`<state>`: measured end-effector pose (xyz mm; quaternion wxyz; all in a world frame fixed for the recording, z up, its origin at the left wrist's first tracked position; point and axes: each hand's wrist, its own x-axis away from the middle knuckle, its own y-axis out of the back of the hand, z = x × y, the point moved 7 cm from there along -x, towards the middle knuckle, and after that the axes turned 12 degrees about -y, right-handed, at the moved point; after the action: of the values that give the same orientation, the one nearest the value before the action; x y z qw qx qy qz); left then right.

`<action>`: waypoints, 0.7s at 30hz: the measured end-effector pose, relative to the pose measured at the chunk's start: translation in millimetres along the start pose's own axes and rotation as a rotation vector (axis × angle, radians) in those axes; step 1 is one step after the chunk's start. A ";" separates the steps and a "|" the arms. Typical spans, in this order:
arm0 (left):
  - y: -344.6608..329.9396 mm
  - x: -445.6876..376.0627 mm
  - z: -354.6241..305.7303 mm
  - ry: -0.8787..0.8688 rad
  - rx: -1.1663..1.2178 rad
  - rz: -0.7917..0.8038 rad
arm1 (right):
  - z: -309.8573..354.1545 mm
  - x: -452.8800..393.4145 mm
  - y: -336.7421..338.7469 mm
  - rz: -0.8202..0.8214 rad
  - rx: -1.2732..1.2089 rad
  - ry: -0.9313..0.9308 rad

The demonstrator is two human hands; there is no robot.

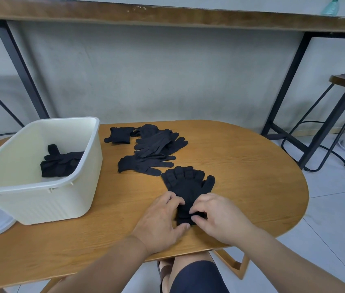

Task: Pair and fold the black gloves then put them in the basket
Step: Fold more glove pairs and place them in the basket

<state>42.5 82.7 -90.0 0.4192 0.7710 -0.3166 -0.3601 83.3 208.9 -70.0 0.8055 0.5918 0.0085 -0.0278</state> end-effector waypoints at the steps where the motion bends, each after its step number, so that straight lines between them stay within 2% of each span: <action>1: -0.3 0.4 0.7 0.012 0.008 -0.005 | -1.7 -0.5 0.3 -0.006 -0.026 -0.018; 5: -2.1 1.7 2.3 0.058 0.037 -0.017 | -6.7 0.5 5.0 -0.031 -0.097 -0.072; 11: -2.8 0.7 2.7 0.077 0.039 -0.011 | 2.7 6.4 -0.1 0.036 0.012 -0.016; 21: 3.1 -2.1 -4.7 -0.040 0.010 0.090 | 8.6 7.6 0.2 0.043 0.092 0.016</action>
<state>44.6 85.0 -84.9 0.4245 0.7508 -0.3610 -0.3547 90.8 200.5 -67.6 0.7779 0.6284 0.0008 -0.0062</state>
